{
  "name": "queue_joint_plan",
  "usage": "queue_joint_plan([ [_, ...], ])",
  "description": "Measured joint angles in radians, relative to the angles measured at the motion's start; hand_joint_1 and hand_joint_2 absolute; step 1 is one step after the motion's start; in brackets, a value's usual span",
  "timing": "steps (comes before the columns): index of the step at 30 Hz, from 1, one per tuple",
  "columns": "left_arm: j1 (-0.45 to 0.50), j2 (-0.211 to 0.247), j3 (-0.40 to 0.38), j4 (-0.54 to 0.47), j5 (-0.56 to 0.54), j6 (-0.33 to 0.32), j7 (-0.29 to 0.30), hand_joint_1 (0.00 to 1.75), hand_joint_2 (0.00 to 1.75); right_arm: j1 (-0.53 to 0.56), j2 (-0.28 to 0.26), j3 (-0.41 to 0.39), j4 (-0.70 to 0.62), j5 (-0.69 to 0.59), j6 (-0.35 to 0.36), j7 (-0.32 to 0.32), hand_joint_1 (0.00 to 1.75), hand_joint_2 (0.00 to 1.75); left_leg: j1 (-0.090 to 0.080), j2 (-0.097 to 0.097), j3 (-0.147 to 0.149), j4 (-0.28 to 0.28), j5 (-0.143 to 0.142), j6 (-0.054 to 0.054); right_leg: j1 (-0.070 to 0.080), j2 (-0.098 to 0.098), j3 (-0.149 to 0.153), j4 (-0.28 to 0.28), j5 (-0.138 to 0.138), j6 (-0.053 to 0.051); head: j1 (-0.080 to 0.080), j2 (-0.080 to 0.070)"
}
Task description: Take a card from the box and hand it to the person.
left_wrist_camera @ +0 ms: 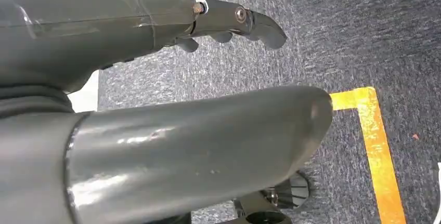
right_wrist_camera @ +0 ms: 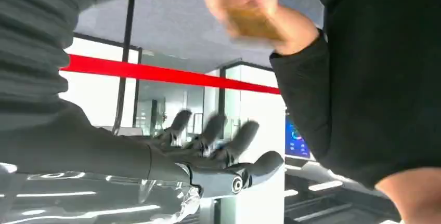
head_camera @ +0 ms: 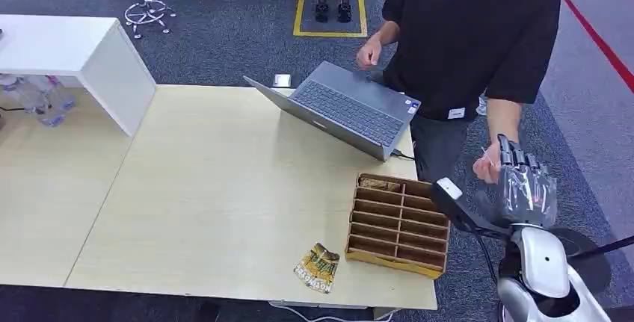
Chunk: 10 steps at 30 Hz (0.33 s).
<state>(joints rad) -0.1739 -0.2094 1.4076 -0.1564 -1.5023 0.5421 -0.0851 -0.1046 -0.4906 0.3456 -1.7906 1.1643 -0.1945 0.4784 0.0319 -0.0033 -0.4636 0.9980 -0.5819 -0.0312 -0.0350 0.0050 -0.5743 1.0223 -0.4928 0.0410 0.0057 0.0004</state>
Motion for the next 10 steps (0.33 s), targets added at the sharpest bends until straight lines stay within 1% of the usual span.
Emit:
queue_joint_plan([
  [8,0.000,0.000,-0.014,0.000,0.000,0.001,0.004,0.00,0.00,0.008,-0.001,0.000,0.008,-0.014,-0.013,0.014,0.00,1.75,0.000,0.000,0.000,0.000,0.000,0.000,0.000,0.000,0.000,0.000,0.000,0.000,0.000,0.000],
  [10,0.000,0.000,-0.015,0.000,0.000,0.002,0.004,0.00,0.00,0.010,-0.001,0.000,0.008,-0.014,-0.027,0.018,0.00,1.75,0.000,0.000,0.000,0.000,0.000,0.000,0.000,0.000,0.000,0.000,0.000,0.000,0.000,0.000],
])
